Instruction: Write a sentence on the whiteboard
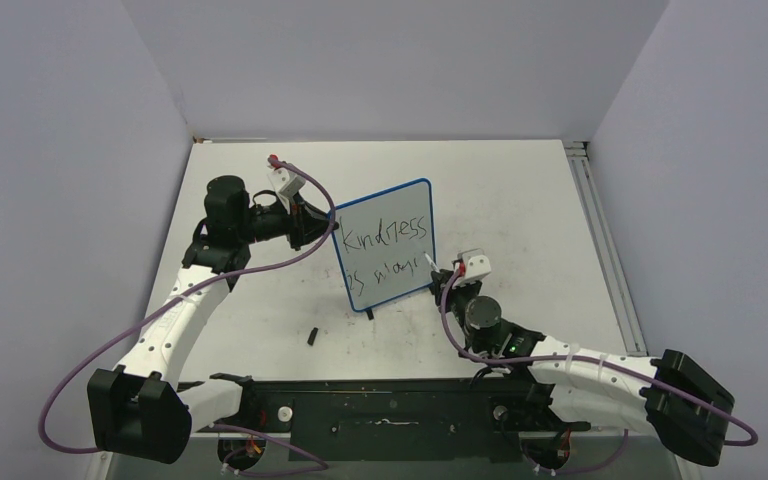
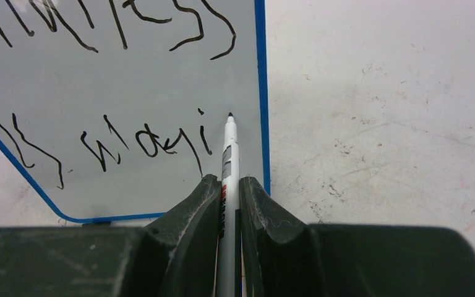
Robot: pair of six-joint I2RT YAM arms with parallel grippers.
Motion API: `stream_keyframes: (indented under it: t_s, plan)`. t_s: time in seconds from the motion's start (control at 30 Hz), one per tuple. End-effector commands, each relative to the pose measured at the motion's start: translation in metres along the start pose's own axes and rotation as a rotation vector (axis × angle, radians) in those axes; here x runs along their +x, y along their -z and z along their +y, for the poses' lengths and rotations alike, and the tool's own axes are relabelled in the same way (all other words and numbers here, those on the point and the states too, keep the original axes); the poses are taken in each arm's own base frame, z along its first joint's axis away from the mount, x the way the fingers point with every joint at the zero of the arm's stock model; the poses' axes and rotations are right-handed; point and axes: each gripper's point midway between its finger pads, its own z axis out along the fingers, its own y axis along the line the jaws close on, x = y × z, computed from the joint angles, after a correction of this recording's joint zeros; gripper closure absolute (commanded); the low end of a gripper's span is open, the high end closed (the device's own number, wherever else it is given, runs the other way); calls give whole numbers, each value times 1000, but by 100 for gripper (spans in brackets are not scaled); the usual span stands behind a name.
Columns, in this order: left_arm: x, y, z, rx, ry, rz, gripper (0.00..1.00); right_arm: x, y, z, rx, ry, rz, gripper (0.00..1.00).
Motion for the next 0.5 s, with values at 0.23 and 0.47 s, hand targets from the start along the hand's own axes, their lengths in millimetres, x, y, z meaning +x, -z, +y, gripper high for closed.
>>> stream_keyframes:
  t_s: [0.23,0.47]
  plan:
    - [18,-2,-1,17,42,61,100,-6,-9,0,-1,-18,-28,95]
    - [18,-1,-1,16,43,61,100,6,-7,5,-40,-7,5,95]
